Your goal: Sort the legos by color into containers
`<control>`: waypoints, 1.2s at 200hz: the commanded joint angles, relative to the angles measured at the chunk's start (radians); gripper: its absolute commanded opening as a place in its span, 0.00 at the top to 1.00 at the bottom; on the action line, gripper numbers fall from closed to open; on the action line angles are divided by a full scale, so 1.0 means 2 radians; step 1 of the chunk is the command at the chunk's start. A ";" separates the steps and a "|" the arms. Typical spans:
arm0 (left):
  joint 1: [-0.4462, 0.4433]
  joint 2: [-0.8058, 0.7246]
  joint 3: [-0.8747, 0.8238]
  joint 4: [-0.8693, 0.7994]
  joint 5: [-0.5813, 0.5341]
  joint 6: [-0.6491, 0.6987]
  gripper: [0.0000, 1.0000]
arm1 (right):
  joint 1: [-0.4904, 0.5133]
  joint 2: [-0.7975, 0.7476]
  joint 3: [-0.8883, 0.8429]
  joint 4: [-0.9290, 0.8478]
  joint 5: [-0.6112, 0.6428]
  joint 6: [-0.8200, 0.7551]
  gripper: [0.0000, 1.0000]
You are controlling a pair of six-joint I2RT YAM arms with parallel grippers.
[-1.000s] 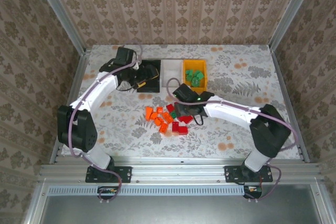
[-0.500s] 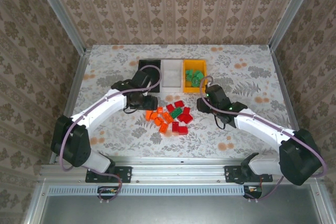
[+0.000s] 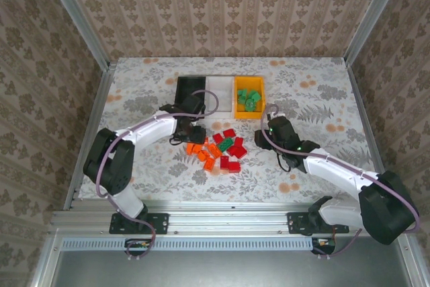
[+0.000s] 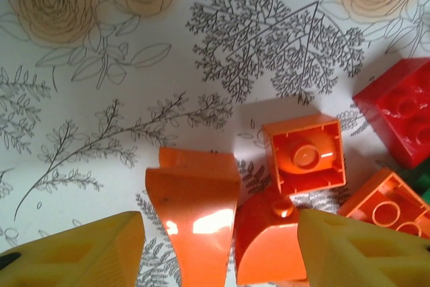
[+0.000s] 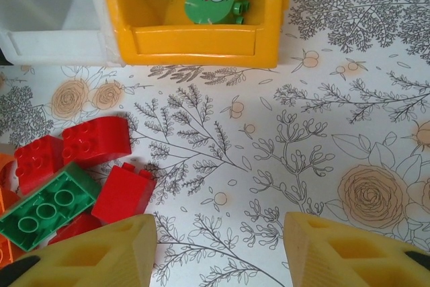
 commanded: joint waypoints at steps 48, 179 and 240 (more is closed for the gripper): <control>0.010 0.027 -0.003 0.033 -0.022 -0.006 0.44 | -0.003 -0.006 -0.001 0.017 0.016 0.003 0.47; 0.017 -0.042 -0.025 0.001 -0.017 -0.021 0.38 | -0.003 -0.011 -0.003 0.014 0.010 0.002 0.47; 0.033 0.002 -0.037 0.043 0.009 -0.013 0.42 | -0.003 -0.011 -0.002 0.010 0.009 0.000 0.47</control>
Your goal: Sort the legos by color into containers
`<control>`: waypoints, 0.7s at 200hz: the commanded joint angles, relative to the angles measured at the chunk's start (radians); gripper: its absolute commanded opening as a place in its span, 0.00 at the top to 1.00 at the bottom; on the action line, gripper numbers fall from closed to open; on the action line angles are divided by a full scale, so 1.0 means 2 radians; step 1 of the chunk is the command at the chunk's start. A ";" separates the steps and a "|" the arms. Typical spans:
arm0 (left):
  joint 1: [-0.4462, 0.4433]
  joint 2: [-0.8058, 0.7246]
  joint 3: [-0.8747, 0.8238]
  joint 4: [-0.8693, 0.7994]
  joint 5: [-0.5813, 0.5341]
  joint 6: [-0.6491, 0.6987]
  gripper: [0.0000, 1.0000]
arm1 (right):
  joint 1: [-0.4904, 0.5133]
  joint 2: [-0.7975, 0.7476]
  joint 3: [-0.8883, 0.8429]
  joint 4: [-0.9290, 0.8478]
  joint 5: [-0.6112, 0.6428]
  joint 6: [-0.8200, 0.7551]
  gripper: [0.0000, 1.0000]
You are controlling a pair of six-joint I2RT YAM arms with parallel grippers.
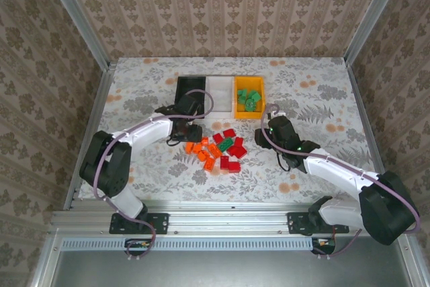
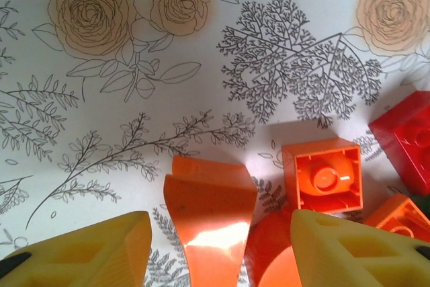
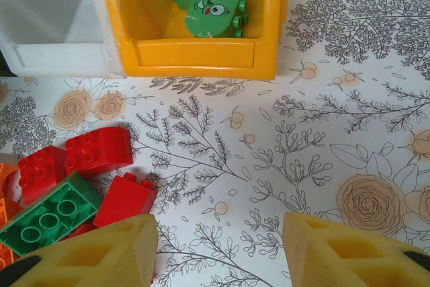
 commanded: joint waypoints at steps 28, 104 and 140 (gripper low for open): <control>0.015 0.013 -0.021 0.011 0.001 0.004 0.42 | -0.003 -0.013 -0.003 0.001 0.004 0.000 0.47; 0.018 0.033 -0.038 0.055 0.023 0.000 0.51 | -0.003 -0.009 -0.002 0.000 0.007 -0.002 0.47; 0.021 0.034 -0.029 0.052 0.015 0.006 0.66 | -0.003 -0.010 -0.002 0.001 0.009 -0.003 0.48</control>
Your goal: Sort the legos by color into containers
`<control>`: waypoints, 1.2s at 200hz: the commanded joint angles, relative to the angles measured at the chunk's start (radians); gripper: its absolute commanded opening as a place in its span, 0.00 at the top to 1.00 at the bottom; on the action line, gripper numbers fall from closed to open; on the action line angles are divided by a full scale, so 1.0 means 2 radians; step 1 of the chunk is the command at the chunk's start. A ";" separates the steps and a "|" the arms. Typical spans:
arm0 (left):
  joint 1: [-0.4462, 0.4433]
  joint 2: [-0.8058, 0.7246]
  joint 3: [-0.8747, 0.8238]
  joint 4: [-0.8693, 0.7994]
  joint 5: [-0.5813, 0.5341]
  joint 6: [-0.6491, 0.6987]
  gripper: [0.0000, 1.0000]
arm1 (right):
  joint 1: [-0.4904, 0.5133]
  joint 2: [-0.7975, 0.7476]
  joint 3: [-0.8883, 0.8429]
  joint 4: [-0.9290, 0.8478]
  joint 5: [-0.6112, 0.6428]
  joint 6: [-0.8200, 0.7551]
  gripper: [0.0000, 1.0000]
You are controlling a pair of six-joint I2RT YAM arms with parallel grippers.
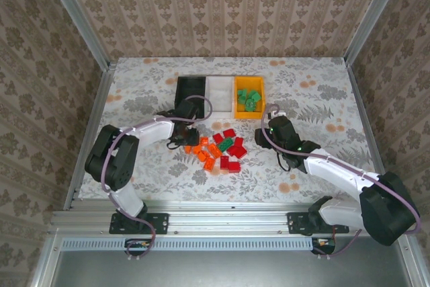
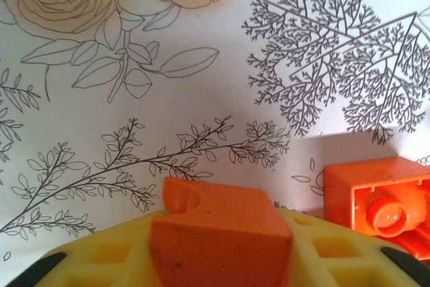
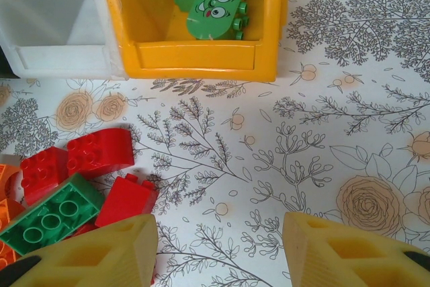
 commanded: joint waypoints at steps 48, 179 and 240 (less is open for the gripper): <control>-0.003 -0.059 0.044 -0.043 -0.046 0.003 0.74 | -0.003 -0.005 -0.004 0.009 0.000 0.001 0.48; 0.062 0.210 0.464 -0.163 -0.050 0.026 0.68 | -0.003 0.020 0.000 0.020 0.000 0.004 0.48; 0.053 0.188 0.462 -0.161 -0.029 0.028 0.35 | -0.003 0.016 0.001 0.016 0.005 0.001 0.47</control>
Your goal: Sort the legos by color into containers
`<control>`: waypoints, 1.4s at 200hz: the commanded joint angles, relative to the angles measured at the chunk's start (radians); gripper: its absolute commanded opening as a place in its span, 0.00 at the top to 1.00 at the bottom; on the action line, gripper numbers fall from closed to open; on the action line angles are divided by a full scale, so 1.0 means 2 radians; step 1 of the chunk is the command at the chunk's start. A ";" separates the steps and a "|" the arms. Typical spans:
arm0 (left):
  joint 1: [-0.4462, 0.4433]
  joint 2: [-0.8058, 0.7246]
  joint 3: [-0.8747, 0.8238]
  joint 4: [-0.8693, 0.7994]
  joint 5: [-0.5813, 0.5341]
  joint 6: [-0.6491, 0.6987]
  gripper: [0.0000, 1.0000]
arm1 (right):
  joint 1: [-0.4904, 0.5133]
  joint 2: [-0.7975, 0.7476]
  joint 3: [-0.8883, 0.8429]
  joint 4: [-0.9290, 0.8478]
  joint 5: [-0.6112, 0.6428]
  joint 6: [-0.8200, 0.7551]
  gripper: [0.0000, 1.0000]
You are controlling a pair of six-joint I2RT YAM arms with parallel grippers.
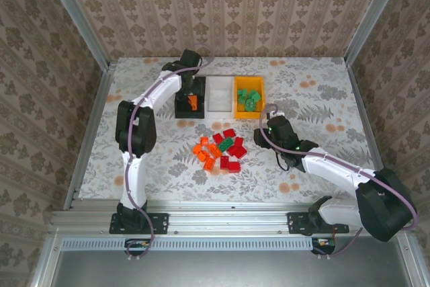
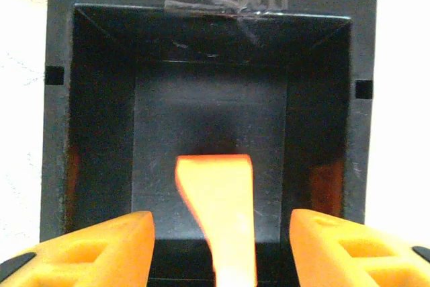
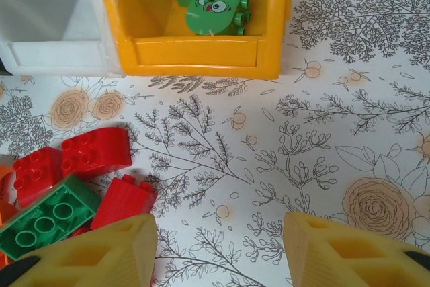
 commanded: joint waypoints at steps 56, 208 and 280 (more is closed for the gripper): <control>-0.062 -0.257 -0.253 0.040 0.036 -0.012 0.26 | -0.003 0.001 0.002 0.004 -0.002 0.003 0.46; -0.128 -0.315 -0.501 0.155 0.048 -0.051 0.28 | -0.002 0.005 0.001 0.002 -0.001 0.001 0.46; -0.100 -0.282 -0.510 0.186 0.059 -0.048 0.40 | -0.002 -0.003 0.000 0.000 -0.001 0.000 0.46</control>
